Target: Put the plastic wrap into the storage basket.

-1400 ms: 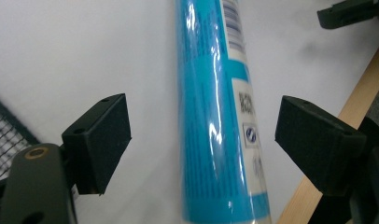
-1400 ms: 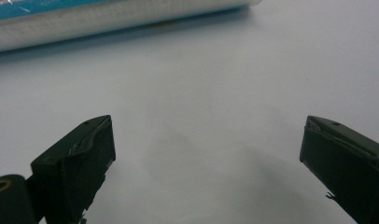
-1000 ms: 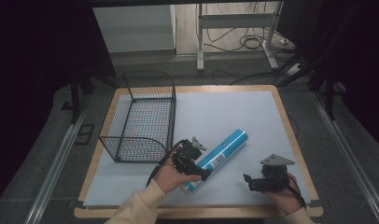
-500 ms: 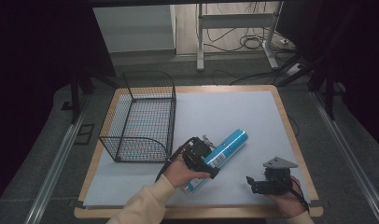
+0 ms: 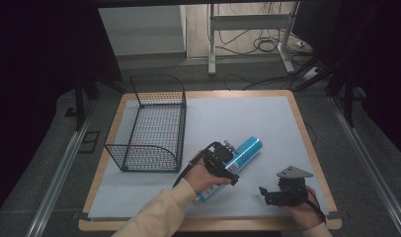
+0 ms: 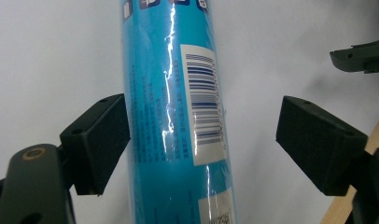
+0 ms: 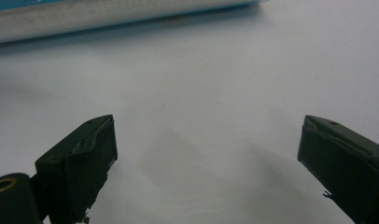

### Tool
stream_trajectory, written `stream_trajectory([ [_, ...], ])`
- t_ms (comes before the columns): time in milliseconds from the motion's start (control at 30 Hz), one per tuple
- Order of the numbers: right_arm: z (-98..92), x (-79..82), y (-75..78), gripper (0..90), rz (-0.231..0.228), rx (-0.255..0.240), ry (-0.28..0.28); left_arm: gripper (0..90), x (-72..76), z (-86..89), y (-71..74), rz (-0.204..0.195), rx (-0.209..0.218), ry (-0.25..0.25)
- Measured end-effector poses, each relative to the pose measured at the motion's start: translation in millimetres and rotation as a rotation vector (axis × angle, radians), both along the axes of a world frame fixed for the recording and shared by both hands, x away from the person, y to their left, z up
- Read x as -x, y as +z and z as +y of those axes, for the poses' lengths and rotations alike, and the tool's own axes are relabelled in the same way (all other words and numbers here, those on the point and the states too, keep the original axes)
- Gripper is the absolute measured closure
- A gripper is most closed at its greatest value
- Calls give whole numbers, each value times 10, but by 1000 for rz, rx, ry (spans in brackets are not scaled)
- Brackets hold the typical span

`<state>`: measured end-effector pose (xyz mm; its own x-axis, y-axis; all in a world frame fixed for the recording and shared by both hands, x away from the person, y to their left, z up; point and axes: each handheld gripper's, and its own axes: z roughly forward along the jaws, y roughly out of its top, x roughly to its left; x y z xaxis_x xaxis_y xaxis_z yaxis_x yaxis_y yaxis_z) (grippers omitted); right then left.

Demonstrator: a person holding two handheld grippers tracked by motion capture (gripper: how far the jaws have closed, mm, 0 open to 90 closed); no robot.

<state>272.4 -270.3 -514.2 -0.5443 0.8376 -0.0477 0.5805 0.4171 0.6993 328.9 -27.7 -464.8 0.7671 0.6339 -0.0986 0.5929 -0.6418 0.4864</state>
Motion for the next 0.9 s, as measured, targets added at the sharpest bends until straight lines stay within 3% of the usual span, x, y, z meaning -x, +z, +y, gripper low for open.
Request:
stream_trajectory([
  [300, -10, -11, -1, 52, 3, -1, -7, 166, -113, -76, -63, 27, -42, 14],
  [500, -1, -15, -10, 52, 2, 4, -7, 172, -264, -119, -186, 90, -67, 47],
  [667, -10, -21, -13, 53, 7, 9, -10, 190, -291, -168, -252, 107, -92, 51],
  [733, -14, -21, -12, 53, 5, 7, -9, 197, -326, -183, -311, 145, -107, 70],
  [900, -9, -12, -2, 52, -4, 6, -6, 249, -328, -203, -364, 157, -125, 98],
])
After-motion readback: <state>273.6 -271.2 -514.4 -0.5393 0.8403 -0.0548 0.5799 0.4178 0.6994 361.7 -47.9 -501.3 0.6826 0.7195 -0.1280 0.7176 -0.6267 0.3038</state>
